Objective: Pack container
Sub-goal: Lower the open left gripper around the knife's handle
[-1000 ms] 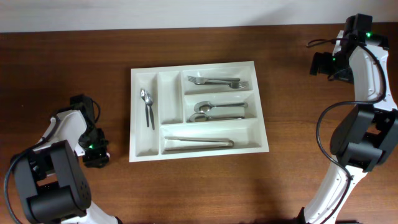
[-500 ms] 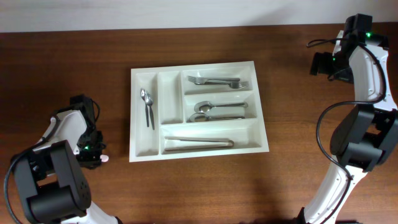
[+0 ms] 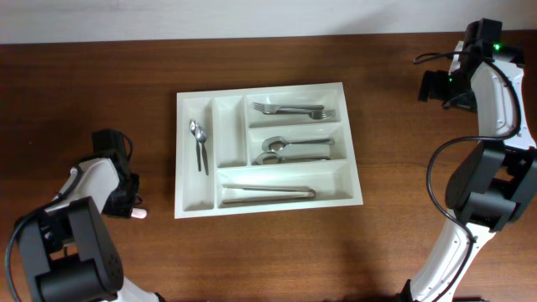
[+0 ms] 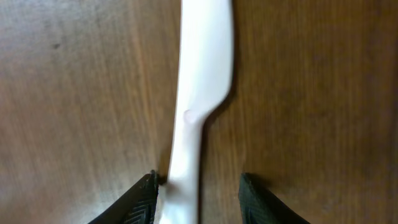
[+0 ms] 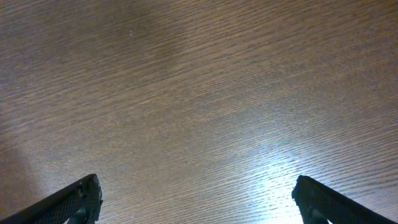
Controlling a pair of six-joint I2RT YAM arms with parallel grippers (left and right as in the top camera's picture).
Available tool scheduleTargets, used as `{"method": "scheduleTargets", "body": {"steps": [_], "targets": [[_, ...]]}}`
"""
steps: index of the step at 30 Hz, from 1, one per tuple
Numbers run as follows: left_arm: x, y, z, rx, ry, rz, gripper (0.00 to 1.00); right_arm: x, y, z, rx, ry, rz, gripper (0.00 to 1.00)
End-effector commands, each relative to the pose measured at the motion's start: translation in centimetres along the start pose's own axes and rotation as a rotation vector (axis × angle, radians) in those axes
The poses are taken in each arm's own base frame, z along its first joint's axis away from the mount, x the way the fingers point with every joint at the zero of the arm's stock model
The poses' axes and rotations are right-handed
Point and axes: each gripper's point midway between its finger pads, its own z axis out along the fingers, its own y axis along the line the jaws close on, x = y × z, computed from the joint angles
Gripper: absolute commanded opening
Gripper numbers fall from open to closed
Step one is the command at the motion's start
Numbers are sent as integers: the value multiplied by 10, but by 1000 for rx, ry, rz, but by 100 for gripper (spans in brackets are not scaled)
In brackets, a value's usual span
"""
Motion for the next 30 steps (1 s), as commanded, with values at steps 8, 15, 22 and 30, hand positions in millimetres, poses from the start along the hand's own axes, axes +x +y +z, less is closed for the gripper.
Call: {"method": "scheduleTargets", "body": {"steps": [8, 15, 22, 30], "targets": [[42, 16, 30, -16, 158, 84, 45, -10, -1, -22, -6, -54, -1, 99], [57, 9, 27, 26, 252, 78, 41, -10, -1, -22, -6, -54, -1, 99], [72, 6, 22, 51, 335, 76, 40, -10, -1, -22, -6, -54, -2, 99], [86, 13, 17, 33, 415, 78, 38, -10, -1, -22, -6, -54, -1, 99]]}}
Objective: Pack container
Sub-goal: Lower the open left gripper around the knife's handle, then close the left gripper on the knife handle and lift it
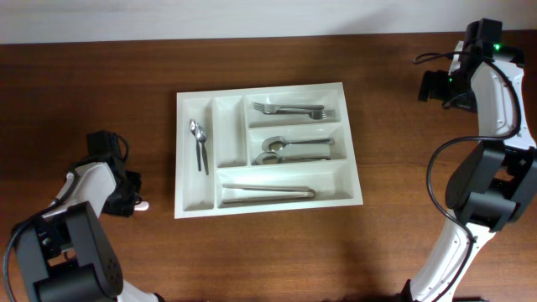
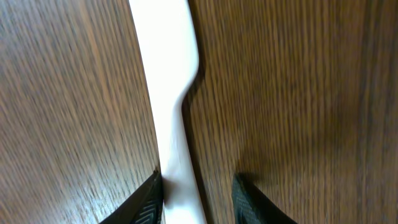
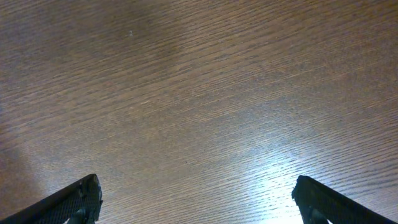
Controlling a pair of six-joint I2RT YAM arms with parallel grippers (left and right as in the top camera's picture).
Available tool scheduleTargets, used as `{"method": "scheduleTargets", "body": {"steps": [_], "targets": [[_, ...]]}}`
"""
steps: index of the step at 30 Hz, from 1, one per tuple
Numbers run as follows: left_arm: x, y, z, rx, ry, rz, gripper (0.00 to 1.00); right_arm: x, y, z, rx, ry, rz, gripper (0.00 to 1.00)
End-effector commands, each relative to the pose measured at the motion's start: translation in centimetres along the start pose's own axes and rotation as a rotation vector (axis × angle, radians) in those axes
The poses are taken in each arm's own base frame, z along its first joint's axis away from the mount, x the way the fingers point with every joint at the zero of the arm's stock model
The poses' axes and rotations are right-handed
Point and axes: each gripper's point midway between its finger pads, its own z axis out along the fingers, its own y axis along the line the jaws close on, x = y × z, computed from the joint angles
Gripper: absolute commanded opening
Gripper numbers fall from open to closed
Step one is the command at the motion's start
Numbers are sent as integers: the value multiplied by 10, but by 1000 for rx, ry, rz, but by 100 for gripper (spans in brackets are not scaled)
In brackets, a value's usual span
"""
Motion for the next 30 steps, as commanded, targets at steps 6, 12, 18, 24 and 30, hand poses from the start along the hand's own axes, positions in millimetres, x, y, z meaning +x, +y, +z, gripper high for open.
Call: {"method": "scheduleTargets", "body": {"steps": [6, 12, 18, 24, 30], "targets": [[75, 21, 22, -42, 338, 21, 38, -10, -1, -22, -6, -54, -2, 99], [75, 22, 22, -50, 338, 21, 22, -10, -1, -22, -6, -54, -2, 99], [75, 22, 22, -50, 338, 21, 11, -10, -1, -22, -6, -54, -2, 99], [71, 23, 23, -55, 318, 24, 2, -10, -1, -22, -6, -54, -2, 99], [46, 18, 23, -66, 194, 82, 2, -10, -1, -22, -6, -54, -2, 99]]}}
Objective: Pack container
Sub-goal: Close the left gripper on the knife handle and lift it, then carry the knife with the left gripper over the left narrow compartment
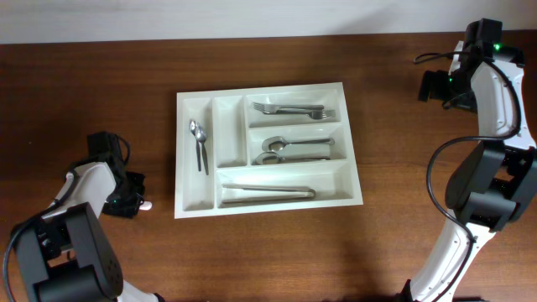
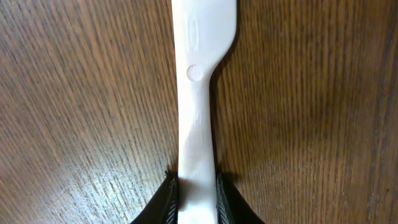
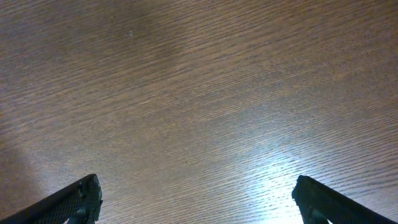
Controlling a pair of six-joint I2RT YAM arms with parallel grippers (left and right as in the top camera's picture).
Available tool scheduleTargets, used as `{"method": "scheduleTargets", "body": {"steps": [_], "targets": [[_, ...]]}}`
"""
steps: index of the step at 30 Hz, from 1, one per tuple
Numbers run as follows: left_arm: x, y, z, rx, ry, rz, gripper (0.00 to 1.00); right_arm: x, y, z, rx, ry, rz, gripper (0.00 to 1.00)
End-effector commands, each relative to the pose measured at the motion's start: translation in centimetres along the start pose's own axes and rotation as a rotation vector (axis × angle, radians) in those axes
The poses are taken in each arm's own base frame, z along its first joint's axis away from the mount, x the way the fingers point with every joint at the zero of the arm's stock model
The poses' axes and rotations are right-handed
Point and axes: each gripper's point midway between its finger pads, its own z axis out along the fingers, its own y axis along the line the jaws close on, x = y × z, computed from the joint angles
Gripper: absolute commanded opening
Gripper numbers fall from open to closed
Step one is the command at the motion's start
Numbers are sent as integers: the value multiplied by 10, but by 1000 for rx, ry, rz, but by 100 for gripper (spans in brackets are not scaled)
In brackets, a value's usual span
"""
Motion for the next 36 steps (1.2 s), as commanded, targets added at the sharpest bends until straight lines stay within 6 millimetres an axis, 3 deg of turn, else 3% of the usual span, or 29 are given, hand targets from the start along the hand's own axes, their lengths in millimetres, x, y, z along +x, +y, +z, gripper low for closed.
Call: {"method": "scheduleTargets", "body": {"steps": [1, 6, 15, 20, 23, 27, 32, 36], "targets": [[24, 11, 25, -62, 99, 93, 2, -10, -1, -22, -6, -55, -1, 99], [-3, -26, 1, 17, 16, 229, 2, -10, -1, -22, -6, -55, -1, 99], [-46, -98, -63, 180, -139, 523, 2, -10, -1, -22, -6, -55, -2, 99], [-48, -140, -104, 317, -201, 764, 2, -10, -1, -22, -6, -55, -2, 99], [-35, -167, -132, 417, -236, 931, 2, -10, -1, -22, -6, -55, -2, 99], [-1, -203, -164, 556, -276, 1083, 2, -10, -1, -22, -6, -55, -1, 99], [65, -243, -194, 758, -304, 1232, 2, -10, -1, -22, -6, -55, -1, 99], [114, -258, -208, 815, -358, 1367, 2, -10, -1, -22, -6, -55, -1, 99]]}}
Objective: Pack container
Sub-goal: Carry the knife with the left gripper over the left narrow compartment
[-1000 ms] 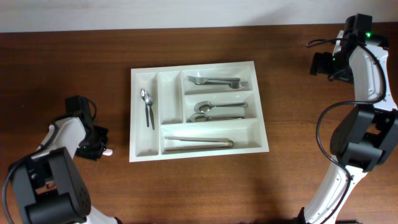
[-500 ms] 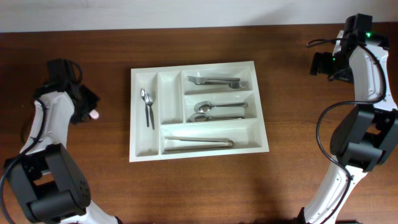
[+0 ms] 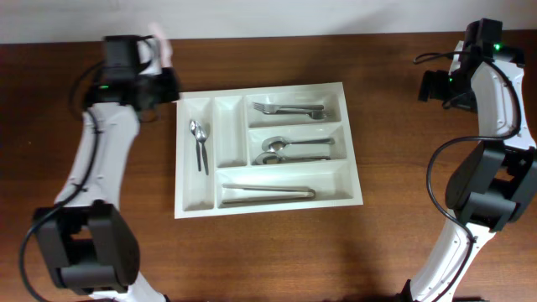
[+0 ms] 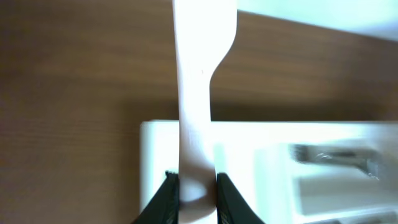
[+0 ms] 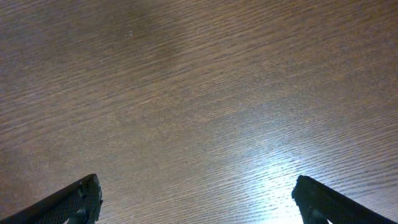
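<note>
A white plastic knife (image 4: 202, 74) is pinched by its handle in my left gripper (image 4: 193, 182), which is shut on it. In the overhead view the left gripper (image 3: 161, 69) hangs raised at the back left corner of the white cutlery tray (image 3: 179, 168), and the knife (image 3: 159, 40) points toward the table's back edge. The tray's corner (image 4: 149, 134) lies blurred under the knife in the left wrist view. My right gripper (image 5: 199, 199) is open over bare wood, at the far right (image 3: 432, 86).
The tray holds two small spoons (image 3: 200, 143) in its left slot, forks (image 3: 289, 109) at the back, spoons (image 3: 294, 149) in the middle and metal knives (image 3: 268, 193) at the front. One narrow slot (image 3: 228, 130) has nothing in it. Dark wooden table all round.
My left gripper was low on the table left of the tray, shut on the knife. Now it is raised at the tray's back left corner with the knife in it. The right arm is unmoved.
At first my left gripper stood open around the white knife lying on the table left of the tray. It stayed open around the handle, then was shut on it. Now the knife is off the table, held by the tray's back left corner.
</note>
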Controlling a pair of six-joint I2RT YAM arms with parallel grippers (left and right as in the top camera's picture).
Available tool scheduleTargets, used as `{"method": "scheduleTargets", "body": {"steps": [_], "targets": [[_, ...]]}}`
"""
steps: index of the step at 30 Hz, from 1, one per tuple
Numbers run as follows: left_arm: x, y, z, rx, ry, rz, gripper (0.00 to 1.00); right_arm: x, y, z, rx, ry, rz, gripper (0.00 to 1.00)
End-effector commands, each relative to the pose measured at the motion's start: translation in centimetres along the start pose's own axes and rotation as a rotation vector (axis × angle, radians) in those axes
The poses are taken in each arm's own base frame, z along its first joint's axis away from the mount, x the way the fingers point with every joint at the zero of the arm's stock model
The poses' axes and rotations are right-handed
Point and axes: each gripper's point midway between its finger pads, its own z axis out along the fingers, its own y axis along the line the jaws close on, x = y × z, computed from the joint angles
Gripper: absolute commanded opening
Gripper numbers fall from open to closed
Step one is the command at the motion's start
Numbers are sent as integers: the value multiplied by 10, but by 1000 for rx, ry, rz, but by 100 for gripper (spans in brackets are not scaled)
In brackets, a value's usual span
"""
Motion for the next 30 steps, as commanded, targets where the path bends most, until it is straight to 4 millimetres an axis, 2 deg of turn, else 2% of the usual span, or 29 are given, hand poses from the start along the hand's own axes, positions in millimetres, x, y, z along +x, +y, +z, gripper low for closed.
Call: {"method": "scheduleTargets", "body": {"steps": [1, 4, 7, 13, 20, 25, 30], "targets": [[0, -49, 5, 70, -11, 142, 2, -10, -1, -22, -6, -55, -2, 99], [13, -65, 15, 37, 21, 182, 2, -10, -1, -22, -6, -55, -2, 99], [37, -77, 30, 44, 95, 185, 2, -10, -1, -22, -6, -55, -2, 99], [74, -75, 54, 28, 223, 128, 2, -10, -1, -22, -6, -55, -2, 99], [96, -70, 51, 9, 313, 100, 2, -10, -1, -22, -6, -55, -2, 99], [119, -68, 43, -3, 414, 53, 2, -10, -1, -22, -6, -55, -2, 99], [134, -76, 37, 9, 472, 59, 2, -10, -1, -22, -6, -55, -2, 99]]}}
